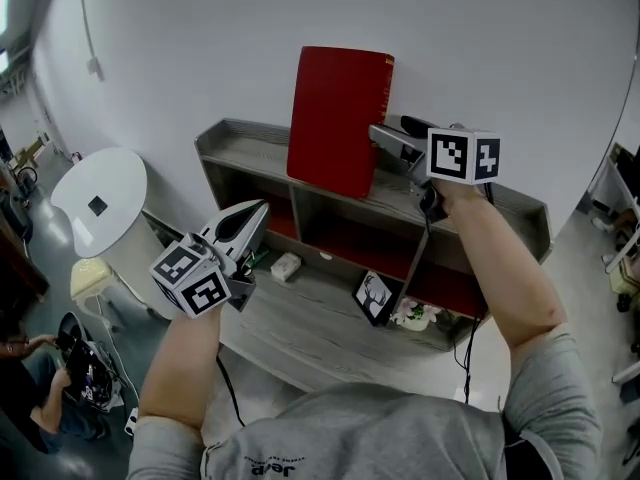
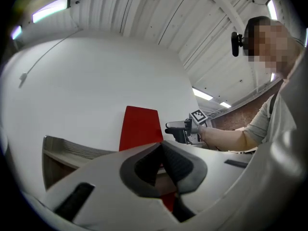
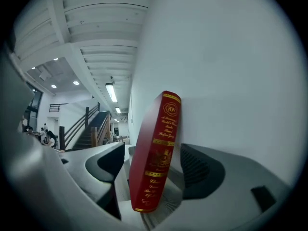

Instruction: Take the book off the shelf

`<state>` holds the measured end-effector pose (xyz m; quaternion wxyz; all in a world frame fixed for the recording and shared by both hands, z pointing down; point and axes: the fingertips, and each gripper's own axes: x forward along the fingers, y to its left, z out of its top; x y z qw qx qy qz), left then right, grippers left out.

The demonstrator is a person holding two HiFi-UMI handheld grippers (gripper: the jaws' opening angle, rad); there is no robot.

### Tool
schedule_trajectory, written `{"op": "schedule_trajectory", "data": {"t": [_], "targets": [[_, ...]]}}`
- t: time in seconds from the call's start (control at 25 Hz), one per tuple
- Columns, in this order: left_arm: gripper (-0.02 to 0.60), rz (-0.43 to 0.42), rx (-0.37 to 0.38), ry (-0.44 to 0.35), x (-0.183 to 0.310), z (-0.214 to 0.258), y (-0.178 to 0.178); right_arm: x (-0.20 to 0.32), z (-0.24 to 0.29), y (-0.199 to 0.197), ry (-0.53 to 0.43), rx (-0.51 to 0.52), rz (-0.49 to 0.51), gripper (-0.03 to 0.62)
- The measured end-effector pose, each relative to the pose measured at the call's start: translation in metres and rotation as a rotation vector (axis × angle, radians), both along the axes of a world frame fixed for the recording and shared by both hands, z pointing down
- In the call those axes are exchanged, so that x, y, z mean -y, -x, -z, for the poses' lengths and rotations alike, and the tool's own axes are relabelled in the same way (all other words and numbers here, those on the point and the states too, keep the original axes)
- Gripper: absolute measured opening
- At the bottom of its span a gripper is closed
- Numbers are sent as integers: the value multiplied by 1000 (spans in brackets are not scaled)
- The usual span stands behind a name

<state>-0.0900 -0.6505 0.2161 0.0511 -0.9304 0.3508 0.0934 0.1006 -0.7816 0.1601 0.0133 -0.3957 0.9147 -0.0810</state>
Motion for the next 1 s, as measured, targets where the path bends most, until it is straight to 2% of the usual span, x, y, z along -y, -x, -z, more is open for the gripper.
{"op": "schedule_trajectory", "data": {"t": [0.24, 0.44, 0.6, 0.64, 0.76, 1.0], "targets": [[15, -9, 4, 6, 19, 20, -8, 35, -15, 18, 98, 17, 15, 410], [15, -14, 7, 13, 25, 30, -20, 43, -22, 32, 122, 20, 30, 409], [15, -17, 9, 14, 26, 40, -27, 46, -18, 36, 101, 54, 49, 404], [15, -20, 9, 12, 26, 42, -28, 46, -18, 36, 94, 52, 51, 392], [15, -20, 1, 11, 23, 45, -27, 43, -16, 36, 85, 48, 55, 285], [15, 1, -12, 14, 18, 40, -12, 30, -1, 43, 26, 50, 104, 254]]}}
